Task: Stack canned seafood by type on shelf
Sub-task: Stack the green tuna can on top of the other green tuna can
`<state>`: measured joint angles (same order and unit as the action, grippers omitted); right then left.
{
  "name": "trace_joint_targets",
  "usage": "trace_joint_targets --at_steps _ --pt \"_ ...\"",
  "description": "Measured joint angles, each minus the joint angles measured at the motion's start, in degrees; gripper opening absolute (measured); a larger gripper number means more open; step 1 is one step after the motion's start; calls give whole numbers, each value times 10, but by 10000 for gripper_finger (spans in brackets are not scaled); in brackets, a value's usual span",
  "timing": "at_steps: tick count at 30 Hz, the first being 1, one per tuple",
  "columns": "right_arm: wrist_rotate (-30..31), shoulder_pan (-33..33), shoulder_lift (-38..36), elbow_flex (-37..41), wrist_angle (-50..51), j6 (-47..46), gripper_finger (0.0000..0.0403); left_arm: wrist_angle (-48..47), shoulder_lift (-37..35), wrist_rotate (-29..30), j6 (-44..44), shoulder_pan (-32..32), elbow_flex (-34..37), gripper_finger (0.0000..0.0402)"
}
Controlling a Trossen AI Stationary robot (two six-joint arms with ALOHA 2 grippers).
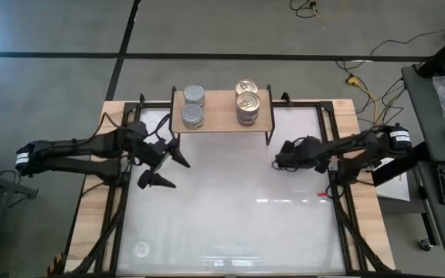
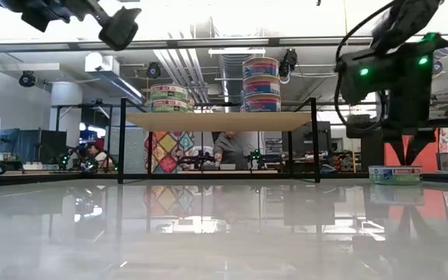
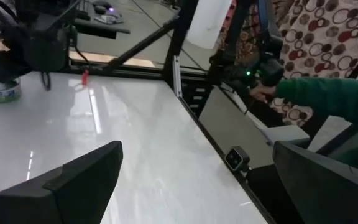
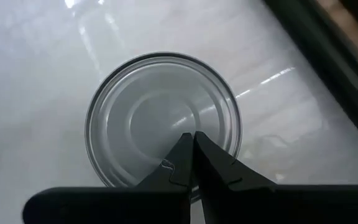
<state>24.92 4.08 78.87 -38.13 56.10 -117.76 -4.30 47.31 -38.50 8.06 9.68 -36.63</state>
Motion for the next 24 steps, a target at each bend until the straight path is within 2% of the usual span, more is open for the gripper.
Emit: trace_joint_targets --at_steps 7,12,17,19,21,24 --pt "-30 -106 4 -35 -68 66 11 2 -28 0 0 -3 11 400" --pt "-20 -157 59 -83 -140 132 11 7 -21 1 0 -3 13 400" --pt "-7 -190 162 -169 -260 320 11 20 5 3 8 -3 27 400" --pt "2 -203 198 -220 -262 406 11 32 16 4 21 -4 34 400" --pt "36 -214 226 -269 -253 467 11 52 26 5 32 -4 44 400" --pt "63 -215 243 -339 -254 570 11 90 39 4 49 -4 62 400"
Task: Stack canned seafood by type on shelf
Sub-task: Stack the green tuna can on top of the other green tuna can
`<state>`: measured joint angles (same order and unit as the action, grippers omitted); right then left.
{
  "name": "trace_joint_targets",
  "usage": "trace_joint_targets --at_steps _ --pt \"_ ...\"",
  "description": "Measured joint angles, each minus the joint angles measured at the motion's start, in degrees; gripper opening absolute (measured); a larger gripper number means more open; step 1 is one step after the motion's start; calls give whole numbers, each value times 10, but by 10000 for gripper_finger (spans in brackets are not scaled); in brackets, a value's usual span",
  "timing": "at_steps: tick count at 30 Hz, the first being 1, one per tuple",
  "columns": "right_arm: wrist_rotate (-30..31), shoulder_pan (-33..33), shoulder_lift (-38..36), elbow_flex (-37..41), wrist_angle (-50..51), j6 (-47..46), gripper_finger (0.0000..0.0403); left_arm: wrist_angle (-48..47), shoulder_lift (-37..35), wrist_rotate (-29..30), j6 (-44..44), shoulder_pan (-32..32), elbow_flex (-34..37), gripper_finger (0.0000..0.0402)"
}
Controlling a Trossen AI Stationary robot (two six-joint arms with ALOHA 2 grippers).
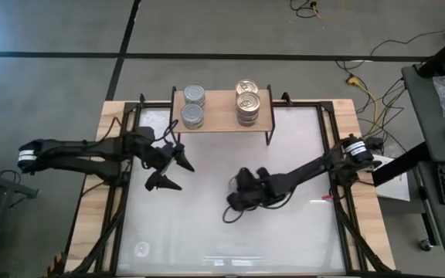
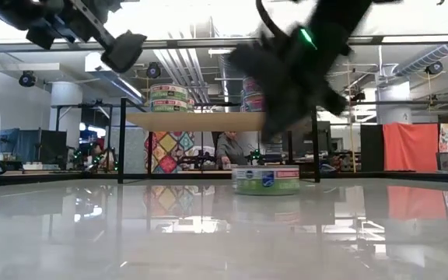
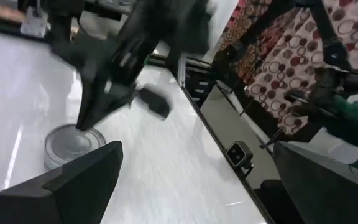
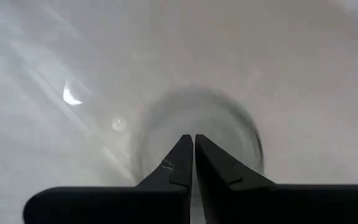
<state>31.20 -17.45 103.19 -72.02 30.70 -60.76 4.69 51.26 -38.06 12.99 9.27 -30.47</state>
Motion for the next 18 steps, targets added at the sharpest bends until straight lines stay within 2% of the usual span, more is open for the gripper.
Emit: trace_joint_targets --at_steps 3,6,9,12,14,18 --pt "18 2 -1 -42 -1 112 16 65 23 0 47 -5 29 400" --pt "31 3 -10 -44 31 191 29 183 61 1 93 -19 72 400" --pt "61 4 -31 -26 88 209 43 284 107 0 101 -28 104 400" --pt "94 5 -34 -7 142 184 53 350 139 7 120 -35 115 400" --pt "104 5 -33 9 152 166 58 353 153 47 107 -46 118 400" --pt "102 6 -32 47 126 175 60 333 170 185 56 -72 120 400"
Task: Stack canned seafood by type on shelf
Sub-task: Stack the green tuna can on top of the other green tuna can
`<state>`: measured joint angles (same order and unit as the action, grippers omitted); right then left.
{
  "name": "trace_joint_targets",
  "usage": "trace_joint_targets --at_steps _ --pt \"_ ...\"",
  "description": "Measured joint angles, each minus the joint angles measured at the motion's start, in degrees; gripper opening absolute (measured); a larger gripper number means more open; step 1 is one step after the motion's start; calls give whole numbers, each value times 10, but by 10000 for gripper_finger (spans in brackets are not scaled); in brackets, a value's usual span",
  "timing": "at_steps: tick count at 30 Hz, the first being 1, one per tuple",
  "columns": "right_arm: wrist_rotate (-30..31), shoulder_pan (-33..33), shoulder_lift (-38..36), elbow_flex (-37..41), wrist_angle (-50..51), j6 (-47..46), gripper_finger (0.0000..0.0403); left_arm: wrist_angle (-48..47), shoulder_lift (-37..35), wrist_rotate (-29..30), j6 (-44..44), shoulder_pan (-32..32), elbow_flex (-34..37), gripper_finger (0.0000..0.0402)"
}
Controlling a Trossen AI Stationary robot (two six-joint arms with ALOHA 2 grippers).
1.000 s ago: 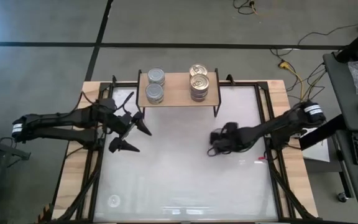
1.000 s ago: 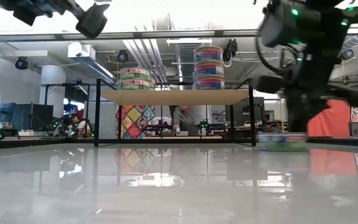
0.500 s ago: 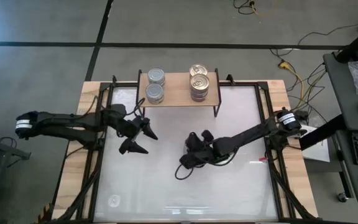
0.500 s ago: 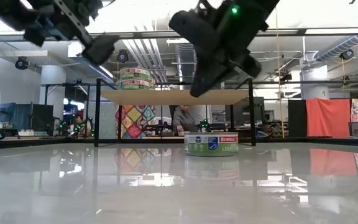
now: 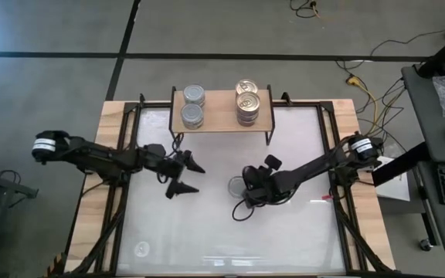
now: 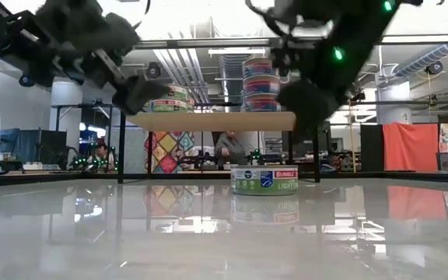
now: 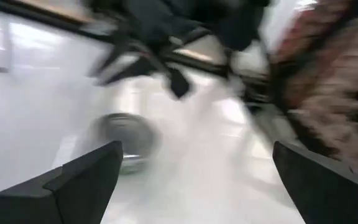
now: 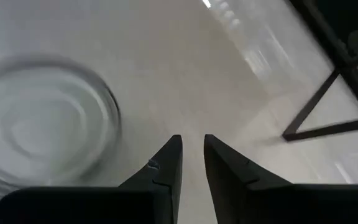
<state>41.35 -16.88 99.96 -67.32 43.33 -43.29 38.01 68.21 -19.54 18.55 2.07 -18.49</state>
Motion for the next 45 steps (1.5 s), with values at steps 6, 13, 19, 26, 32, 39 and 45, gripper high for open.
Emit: trace_joint_targets --at_steps 6,13,19,26,32,39,45 --pt "-62 3 0 51 -62 -20 45 -35 -16 201 -16 -16 6 400" --pt "-173 3 3 73 -207 -2 26 -195 -65 451 -26 -22 8 400" --pt "-247 3 3 45 -269 81 17 -233 -60 535 78 -22 11 400" --pt "-248 13 2 39 -232 125 13 -240 -45 535 -35 -22 -5 400" --pt "-248 23 1 40 -198 138 13 -243 -46 535 -127 -22 -52 400" --pt "-249 22 1 26 -183 198 62 -347 -46 517 -113 -25 -102 400" --pt "-248 24 0 -16 -136 296 186 -335 -46 440 -78 -47 -76 400"
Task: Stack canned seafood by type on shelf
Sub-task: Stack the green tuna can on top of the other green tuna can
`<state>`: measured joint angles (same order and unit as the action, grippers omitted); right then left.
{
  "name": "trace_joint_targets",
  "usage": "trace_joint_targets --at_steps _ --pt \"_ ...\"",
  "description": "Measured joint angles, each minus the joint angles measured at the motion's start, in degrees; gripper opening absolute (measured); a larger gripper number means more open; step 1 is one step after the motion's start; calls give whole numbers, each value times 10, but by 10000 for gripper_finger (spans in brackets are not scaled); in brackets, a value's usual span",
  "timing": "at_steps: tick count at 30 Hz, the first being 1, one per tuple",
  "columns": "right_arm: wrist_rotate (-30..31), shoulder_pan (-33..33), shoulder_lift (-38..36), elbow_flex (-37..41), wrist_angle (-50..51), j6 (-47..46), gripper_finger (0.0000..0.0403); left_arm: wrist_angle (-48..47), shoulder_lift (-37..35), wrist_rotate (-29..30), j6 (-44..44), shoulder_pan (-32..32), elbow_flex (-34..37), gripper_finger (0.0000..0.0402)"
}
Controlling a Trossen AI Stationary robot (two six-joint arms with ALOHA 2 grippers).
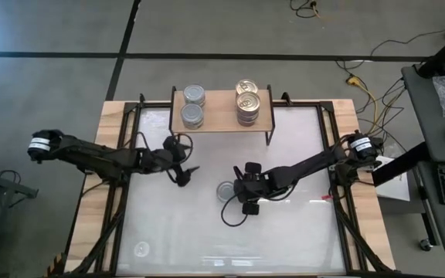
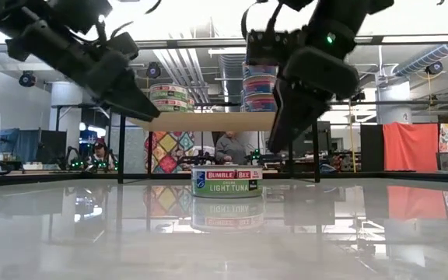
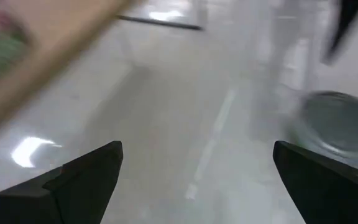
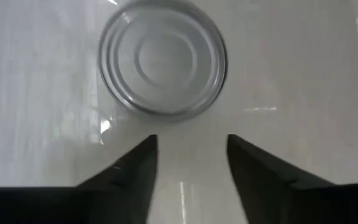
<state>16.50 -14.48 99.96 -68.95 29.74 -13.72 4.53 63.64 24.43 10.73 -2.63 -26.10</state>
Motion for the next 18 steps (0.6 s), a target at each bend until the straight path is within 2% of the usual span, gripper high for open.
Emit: trace_joint_targets --at_steps 5,10,13,18 --pt "0 5 -1 -21 11 10 278 22 0 -106 32 -26 14 400" --pt "0 4 -1 -20 20 18 341 30 0 -189 36 -30 15 400" --pt "0 4 -1 -16 21 18 363 31 0 -209 32 -30 9 400" --pt "0 4 -1 -15 21 18 369 40 0 -190 -5 -29 -10 400"
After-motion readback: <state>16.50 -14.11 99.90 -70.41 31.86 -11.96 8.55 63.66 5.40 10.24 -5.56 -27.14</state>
